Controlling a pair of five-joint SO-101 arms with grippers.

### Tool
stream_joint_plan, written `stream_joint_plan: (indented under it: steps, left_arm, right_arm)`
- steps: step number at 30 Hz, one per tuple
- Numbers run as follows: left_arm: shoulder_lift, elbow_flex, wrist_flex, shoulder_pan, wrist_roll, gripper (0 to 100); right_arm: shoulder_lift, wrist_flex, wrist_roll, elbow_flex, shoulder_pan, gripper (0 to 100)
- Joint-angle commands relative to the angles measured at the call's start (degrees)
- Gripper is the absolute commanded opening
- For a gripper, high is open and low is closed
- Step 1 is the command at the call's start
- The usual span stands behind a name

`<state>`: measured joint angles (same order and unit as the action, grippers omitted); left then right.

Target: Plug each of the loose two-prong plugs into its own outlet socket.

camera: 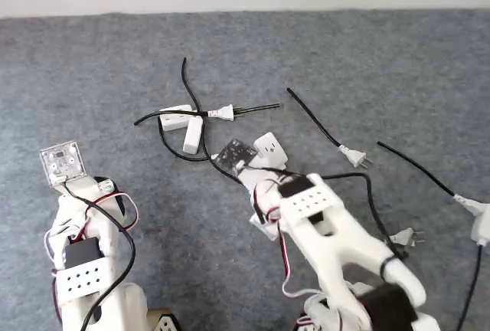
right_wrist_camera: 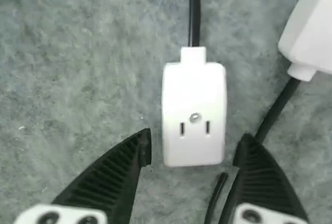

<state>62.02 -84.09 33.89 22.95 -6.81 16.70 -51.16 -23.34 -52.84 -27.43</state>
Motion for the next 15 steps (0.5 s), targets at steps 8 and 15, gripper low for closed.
stream_joint_plan:
  steps: [8,15]
  left_arm:
    - [0.53,1.98,-0.53,-0.18,0.44,2]
    - [0.53,2.07,-0.53,-0.26,0.44,2]
  right_arm:
    - [1.63,-0.75,1.41,4.84,3.38,0.6]
    - [9.27,-8.75,3.43,3.69,-3.3,3.2]
